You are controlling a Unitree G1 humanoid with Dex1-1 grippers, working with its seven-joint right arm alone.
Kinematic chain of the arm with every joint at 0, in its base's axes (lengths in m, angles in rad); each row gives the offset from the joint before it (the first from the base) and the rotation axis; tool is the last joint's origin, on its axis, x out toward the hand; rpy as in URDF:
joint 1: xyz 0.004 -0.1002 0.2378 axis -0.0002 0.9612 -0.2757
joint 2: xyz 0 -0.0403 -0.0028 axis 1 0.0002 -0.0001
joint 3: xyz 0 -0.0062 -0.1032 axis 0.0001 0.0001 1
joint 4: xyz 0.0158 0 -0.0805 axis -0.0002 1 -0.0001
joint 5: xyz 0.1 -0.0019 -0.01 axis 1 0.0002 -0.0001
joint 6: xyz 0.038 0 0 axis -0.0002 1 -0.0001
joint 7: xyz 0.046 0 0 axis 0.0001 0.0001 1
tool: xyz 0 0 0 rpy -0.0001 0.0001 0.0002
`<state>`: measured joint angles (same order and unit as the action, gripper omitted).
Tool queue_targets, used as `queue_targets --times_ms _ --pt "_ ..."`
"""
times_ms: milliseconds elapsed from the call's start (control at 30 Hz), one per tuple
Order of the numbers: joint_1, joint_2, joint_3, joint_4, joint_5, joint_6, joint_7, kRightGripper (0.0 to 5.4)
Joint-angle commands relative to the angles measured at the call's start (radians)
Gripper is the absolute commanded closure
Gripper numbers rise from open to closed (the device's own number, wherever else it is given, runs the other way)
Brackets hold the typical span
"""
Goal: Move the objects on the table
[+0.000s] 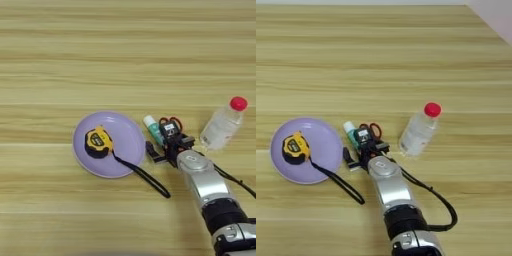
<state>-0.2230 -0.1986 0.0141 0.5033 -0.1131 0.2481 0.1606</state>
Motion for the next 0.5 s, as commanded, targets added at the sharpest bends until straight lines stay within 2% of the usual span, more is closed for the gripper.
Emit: queue_targets --times_ms 33,233,500 --pt "-0.052 -0.016 -0.018 -0.063 0.010 -0.052 -0.016 0.04" --pt "-0.053 -0.012 -0.029 -0.078 0.012 -0.097 -0.029 0.02" --pt "-0.049 0.000 -0.043 -0.131 0.027 -0.220 -0.040 0.02"
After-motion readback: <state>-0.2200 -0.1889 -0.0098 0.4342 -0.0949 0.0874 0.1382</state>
